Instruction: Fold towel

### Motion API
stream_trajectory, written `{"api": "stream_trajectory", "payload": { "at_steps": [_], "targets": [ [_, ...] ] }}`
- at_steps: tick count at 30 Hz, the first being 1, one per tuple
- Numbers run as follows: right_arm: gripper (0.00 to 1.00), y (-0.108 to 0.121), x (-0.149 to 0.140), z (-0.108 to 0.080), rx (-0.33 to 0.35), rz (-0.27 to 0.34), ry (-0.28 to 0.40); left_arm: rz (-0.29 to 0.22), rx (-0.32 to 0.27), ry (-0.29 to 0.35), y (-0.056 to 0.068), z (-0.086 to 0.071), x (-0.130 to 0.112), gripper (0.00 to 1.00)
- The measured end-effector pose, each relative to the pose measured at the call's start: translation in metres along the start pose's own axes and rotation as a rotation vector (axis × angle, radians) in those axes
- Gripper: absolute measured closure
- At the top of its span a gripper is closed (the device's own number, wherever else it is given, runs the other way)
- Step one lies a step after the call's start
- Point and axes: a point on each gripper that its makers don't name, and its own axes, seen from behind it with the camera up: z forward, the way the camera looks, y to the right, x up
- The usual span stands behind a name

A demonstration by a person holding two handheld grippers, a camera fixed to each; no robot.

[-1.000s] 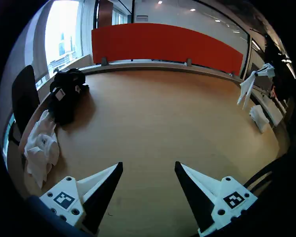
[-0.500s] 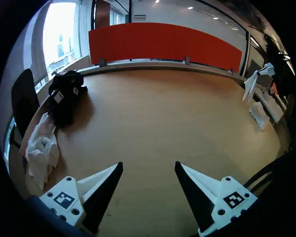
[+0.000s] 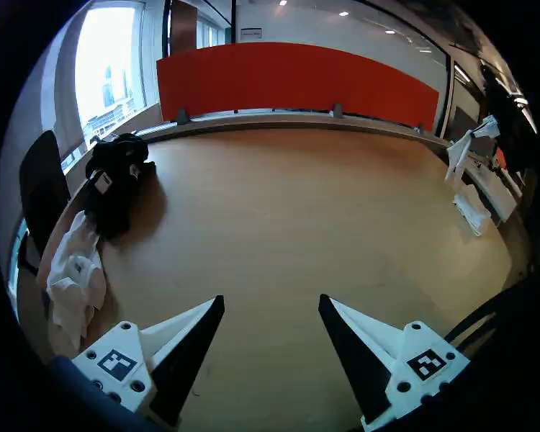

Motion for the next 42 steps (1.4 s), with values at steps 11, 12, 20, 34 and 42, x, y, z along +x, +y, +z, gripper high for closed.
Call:
{"api": "stream_trajectory", "payload": {
  "at_steps": [11,12,20,34,42],
  "targets": [
    [0.97,0.016,-0.015,-0.003,-0.019,0.018,-0.022,0.009,-0.005,-0.003,0.004,0.002,0.004,0.03],
    [0.97,0.016,-0.016,-0.003,-0.02,0.019,-0.024,0.011,-0.005,-0.003,0.005,0.003,0.004,0.02],
    [0.97,0.022,-0.034,-0.01,-0.03,0.038,-0.039,0.019,-0.009,-0.002,0.009,0.005,0.007,0.02],
    [0.97,0.027,-0.117,-0.032,-0.05,0.094,-0.145,0.031,-0.013,-0.003,0.015,0.005,0.01,0.02],
    [0.97,0.024,-0.156,-0.038,-0.068,0.146,-0.193,0.04,-0.017,-0.005,0.019,0.005,0.009,0.02]
  ]
}}
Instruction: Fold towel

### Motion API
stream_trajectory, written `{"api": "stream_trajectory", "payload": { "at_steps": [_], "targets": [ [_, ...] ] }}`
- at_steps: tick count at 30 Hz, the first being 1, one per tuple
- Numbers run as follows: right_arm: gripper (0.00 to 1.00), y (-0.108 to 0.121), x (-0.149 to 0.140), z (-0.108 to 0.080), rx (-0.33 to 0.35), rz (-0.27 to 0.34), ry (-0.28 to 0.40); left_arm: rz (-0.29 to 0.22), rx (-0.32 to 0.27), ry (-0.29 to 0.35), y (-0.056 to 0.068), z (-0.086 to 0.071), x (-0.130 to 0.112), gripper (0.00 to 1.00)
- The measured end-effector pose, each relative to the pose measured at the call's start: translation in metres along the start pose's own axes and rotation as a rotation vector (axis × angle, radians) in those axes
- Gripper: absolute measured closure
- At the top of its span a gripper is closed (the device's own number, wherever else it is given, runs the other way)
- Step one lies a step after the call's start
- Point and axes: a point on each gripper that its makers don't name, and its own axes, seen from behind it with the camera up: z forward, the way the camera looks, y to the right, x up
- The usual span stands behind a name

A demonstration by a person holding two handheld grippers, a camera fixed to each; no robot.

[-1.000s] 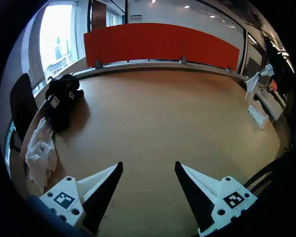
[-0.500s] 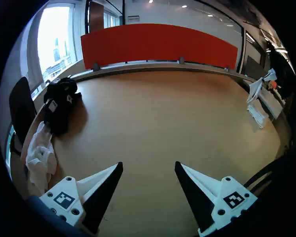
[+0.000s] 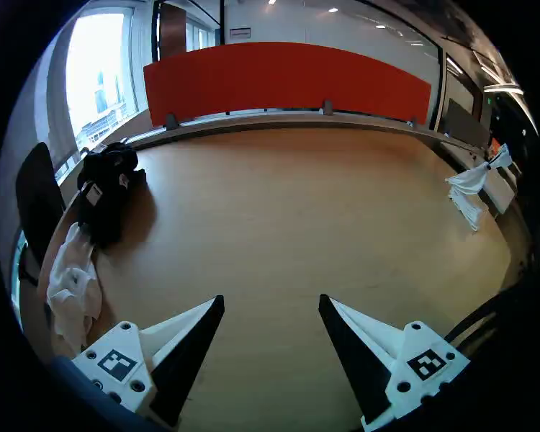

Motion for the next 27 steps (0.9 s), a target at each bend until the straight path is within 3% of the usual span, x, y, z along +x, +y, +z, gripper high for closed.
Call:
{"api": "stream_trajectory", "payload": {
  "at_steps": [17,27],
  "targets": [
    [0.97,-0.001,-0.074,0.01,-0.016,0.088,-0.12,0.011,0.009,-0.006,-0.003,-0.005,-0.003,0.02],
    [0.97,-0.006,-0.102,0.02,-0.018,0.132,-0.166,0.016,0.012,-0.013,-0.003,-0.007,-0.006,0.02]
  ]
}}
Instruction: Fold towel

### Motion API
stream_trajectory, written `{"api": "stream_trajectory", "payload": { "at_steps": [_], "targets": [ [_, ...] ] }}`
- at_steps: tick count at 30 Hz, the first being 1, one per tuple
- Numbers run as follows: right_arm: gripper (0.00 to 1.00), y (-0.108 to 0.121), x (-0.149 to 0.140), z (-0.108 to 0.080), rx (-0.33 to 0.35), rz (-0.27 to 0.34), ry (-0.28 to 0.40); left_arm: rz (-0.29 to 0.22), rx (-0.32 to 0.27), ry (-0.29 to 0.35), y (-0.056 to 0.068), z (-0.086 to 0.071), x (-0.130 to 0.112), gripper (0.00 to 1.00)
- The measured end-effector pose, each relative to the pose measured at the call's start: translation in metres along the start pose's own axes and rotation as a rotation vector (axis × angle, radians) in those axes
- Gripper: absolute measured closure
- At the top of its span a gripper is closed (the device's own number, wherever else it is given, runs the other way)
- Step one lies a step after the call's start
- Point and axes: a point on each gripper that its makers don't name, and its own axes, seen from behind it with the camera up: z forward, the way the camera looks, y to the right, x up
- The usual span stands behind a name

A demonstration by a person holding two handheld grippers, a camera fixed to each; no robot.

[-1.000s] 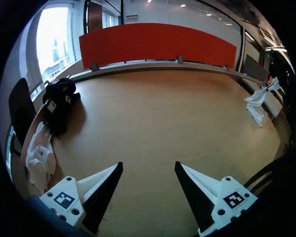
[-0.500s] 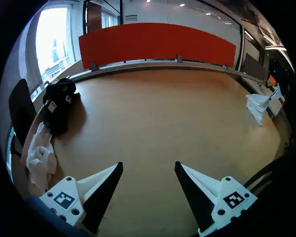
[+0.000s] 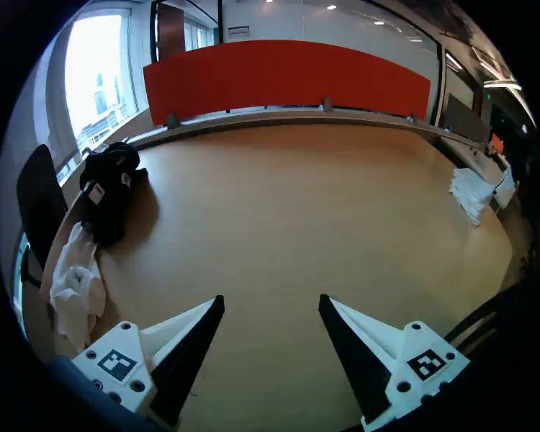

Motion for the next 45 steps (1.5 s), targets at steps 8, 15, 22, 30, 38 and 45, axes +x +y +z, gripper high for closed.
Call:
{"api": "stream_trajectory", "payload": {
  "at_steps": [8,15,22,30,38,45],
  "targets": [
    [0.97,0.004,-0.008,0.011,-0.017,0.022,-0.026,0.003,0.006,-0.002,-0.002,-0.001,0.0,0.03],
    [0.97,0.007,-0.012,0.018,-0.028,0.036,-0.041,0.003,0.011,-0.006,-0.002,-0.002,-0.002,0.02],
    [0.97,0.008,-0.014,0.02,-0.036,0.048,-0.043,0.007,0.014,-0.006,-0.003,-0.003,-0.001,0.03],
    [0.95,0.008,-0.014,0.021,-0.039,0.046,-0.047,0.007,0.013,-0.007,-0.003,-0.003,-0.001,0.02],
    [0.91,0.005,-0.016,0.02,-0.046,0.046,-0.042,0.003,0.012,-0.002,-0.003,-0.003,0.0,0.02],
    [0.25,0.002,-0.018,0.017,-0.059,0.058,-0.032,-0.001,0.014,0.004,-0.005,-0.005,0.0,0.02]
  ]
}}
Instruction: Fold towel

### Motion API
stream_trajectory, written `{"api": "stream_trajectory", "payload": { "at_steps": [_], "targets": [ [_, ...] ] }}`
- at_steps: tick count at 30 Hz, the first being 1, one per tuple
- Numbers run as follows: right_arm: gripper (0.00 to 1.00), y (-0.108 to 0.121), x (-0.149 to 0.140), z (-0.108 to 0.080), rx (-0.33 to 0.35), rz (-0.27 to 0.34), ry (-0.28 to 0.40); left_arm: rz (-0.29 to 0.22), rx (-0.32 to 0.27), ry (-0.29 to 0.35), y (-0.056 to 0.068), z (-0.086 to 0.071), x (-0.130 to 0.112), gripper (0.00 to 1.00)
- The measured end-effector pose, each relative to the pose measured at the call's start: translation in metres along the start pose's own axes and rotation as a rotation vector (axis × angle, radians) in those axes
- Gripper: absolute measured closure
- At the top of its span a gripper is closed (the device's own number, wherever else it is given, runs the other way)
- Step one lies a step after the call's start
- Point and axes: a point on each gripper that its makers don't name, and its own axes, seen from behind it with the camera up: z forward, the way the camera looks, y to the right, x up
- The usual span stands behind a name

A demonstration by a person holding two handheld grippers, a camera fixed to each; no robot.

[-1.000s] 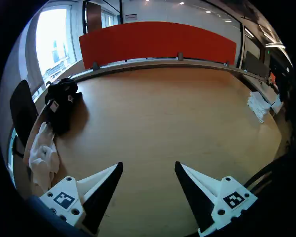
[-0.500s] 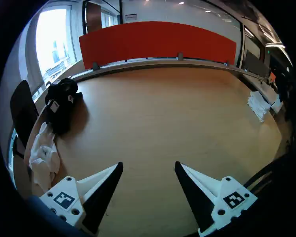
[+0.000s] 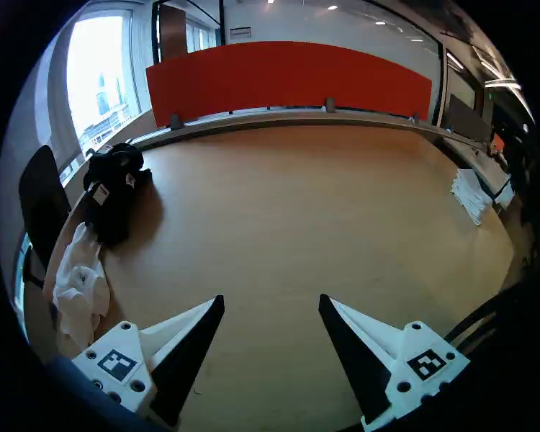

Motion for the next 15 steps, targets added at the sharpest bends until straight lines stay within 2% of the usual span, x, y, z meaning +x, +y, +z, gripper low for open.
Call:
{"api": "stream_trajectory", "payload": {
  "at_steps": [2,4,15],
  "targets": [
    [0.05,-0.001,0.001,-0.001,-0.006,0.006,0.012,-0.002,-0.001,0.002,0.0,0.0,0.0,0.02],
    [0.0,-0.002,0.001,-0.002,-0.009,0.015,0.022,-0.003,-0.003,0.003,-0.001,-0.001,0.0,0.02],
    [0.0,-0.01,0.012,-0.01,-0.011,0.063,0.076,-0.001,-0.009,0.015,-0.003,-0.004,0.002,0.03]
  ]
}}
